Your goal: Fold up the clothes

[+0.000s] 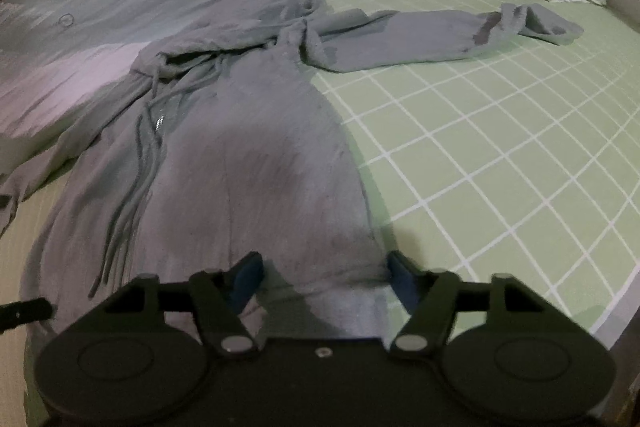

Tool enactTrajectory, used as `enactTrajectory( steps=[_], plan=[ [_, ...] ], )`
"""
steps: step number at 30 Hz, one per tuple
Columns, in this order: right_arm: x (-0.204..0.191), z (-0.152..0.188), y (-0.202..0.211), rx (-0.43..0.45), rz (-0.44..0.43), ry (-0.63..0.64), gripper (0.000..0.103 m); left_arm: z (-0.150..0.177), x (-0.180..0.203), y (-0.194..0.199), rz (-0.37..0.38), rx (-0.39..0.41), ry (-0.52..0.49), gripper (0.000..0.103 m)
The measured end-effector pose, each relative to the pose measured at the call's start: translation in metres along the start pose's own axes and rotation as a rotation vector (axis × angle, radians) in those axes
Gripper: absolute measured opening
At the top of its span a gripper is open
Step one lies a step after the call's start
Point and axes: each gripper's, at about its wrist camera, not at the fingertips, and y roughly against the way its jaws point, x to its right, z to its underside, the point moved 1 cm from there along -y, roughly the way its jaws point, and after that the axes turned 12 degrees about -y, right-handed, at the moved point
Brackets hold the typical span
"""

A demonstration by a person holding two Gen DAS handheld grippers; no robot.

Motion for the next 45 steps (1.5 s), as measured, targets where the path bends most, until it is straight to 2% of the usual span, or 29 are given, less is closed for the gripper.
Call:
enactTrajectory(
  steps=[1, 3, 5, 7, 8, 9, 10, 11, 13, 14, 15, 17, 18, 19, 20, 30, 32, 33, 34, 35, 36, 37, 38, 40, 41, 42, 43, 44, 45],
  plan=[
    [0.002, -0.001, 0.001, -0.019, -0.016, -0.008, 0.018, 0.002, -0.002, 0.001, 0.015, -0.005, 0.037, 0.017],
    [0.003, -0.003, 0.008, -0.036, -0.066, -0.046, 0.015, 0.006, -0.006, 0.003, 0.051, -0.016, 0.113, 0.013],
    [0.000, -0.008, 0.022, -0.027, -0.099, -0.054, 0.014, 0.005, -0.018, 0.013, 0.155, -0.012, 0.273, 0.012],
    [0.007, -0.021, 0.042, -0.004, -0.220, -0.183, 0.013, 0.003, -0.043, 0.029, 0.394, 0.073, 0.540, 0.011],
    [0.015, -0.025, 0.050, 0.002, -0.271, -0.257, 0.013, 0.005, -0.051, 0.035, 0.466, 0.102, 0.625, 0.011],
    [0.023, -0.027, 0.056, 0.008, -0.315, -0.328, 0.013, 0.007, -0.052, 0.041, 0.422, 0.091, 0.607, 0.012],
    [0.025, -0.029, 0.057, 0.001, -0.290, -0.317, 0.014, 0.008, -0.053, 0.047, 0.378, 0.079, 0.588, 0.012],
    [0.027, -0.030, 0.057, -0.008, -0.252, -0.289, 0.016, 0.009, -0.053, 0.052, 0.328, 0.062, 0.564, 0.013],
    [0.022, -0.026, 0.045, -0.042, -0.133, -0.184, 0.035, 0.014, -0.050, 0.044, 0.171, -0.038, 0.475, 0.016],
    [0.020, -0.023, 0.039, -0.046, -0.069, -0.152, 0.035, 0.017, -0.049, 0.039, 0.107, -0.081, 0.448, 0.016],
    [0.019, -0.021, 0.035, -0.050, -0.043, -0.134, 0.038, 0.018, -0.049, 0.038, 0.081, -0.090, 0.434, 0.022],
    [0.018, -0.019, 0.031, -0.034, -0.037, -0.137, 0.052, 0.017, -0.047, 0.038, 0.046, -0.081, 0.403, 0.043],
    [0.017, -0.018, 0.029, -0.020, -0.033, -0.143, 0.060, 0.015, -0.045, 0.039, 0.035, -0.065, 0.386, 0.058],
    [0.017, -0.017, 0.027, -0.016, -0.031, -0.144, 0.062, 0.014, -0.044, 0.040, 0.023, -0.050, 0.369, 0.063],
    [0.015, -0.015, 0.022, -0.018, -0.028, -0.145, 0.062, 0.012, -0.042, 0.040, 0.014, -0.038, 0.351, 0.063],
    [-0.007, -0.012, -0.002, -0.016, 0.037, -0.052, 0.062, -0.013, -0.015, 0.000, 0.039, -0.043, 0.145, 0.060],
    [-0.009, -0.015, -0.005, -0.010, 0.051, -0.044, 0.062, -0.015, -0.009, -0.005, 0.041, -0.048, 0.108, 0.052],
    [-0.009, -0.016, -0.007, -0.007, 0.059, -0.044, 0.062, -0.016, -0.007, -0.006, 0.039, -0.055, 0.093, 0.036],
    [-0.010, -0.017, -0.007, -0.013, 0.050, -0.038, 0.060, -0.016, -0.008, -0.009, 0.051, -0.067, 0.101, 0.028],
    [-0.012, -0.018, -0.006, -0.022, 0.038, -0.030, 0.053, -0.015, -0.012, -0.009, 0.081, -0.071, 0.133, 0.026],
    [-0.013, -0.019, -0.005, -0.030, 0.025, -0.023, 0.025, -0.014, -0.016, -0.008, 0.114, -0.074, 0.167, 0.021],
    [-0.014, -0.019, -0.004, -0.038, 0.013, -0.016, 0.014, -0.015, -0.021, -0.005, 0.166, -0.067, 0.218, 0.018],
    [-0.016, -0.020, -0.003, -0.047, 0.000, -0.009, 0.013, -0.016, -0.027, 0.000, 0.222, -0.057, 0.272, 0.017],
    [-0.013, -0.028, 0.020, -0.028, -0.100, -0.081, 0.011, -0.020, -0.046, 0.015, 0.411, 0.022, 0.439, 0.013],
    [-0.008, -0.032, 0.034, -0.017, -0.167, -0.146, 0.011, -0.018, -0.056, 0.023, 0.461, 0.058, 0.517, 0.013],
    [-0.004, -0.034, 0.039, -0.010, -0.171, -0.168, 0.011, -0.016, -0.065, 0.031, 0.496, 0.089, 0.583, 0.013],
    [0.001, -0.036, 0.042, -0.003, -0.164, -0.183, 0.011, -0.016, -0.069, 0.036, 0.429, 0.084, 0.559, 0.014],
    [0.006, -0.038, 0.045, 0.003, -0.156, -0.197, 0.012, -0.017, -0.068, 0.038, 0.322, 0.050, 0.484, 0.016],
    [0.006, -0.038, 0.039, -0.015, -0.131, -0.173, 0.014, -0.015, -0.065, 0.032, 0.230, -0.005, 0.416, 0.023]
  ],
)
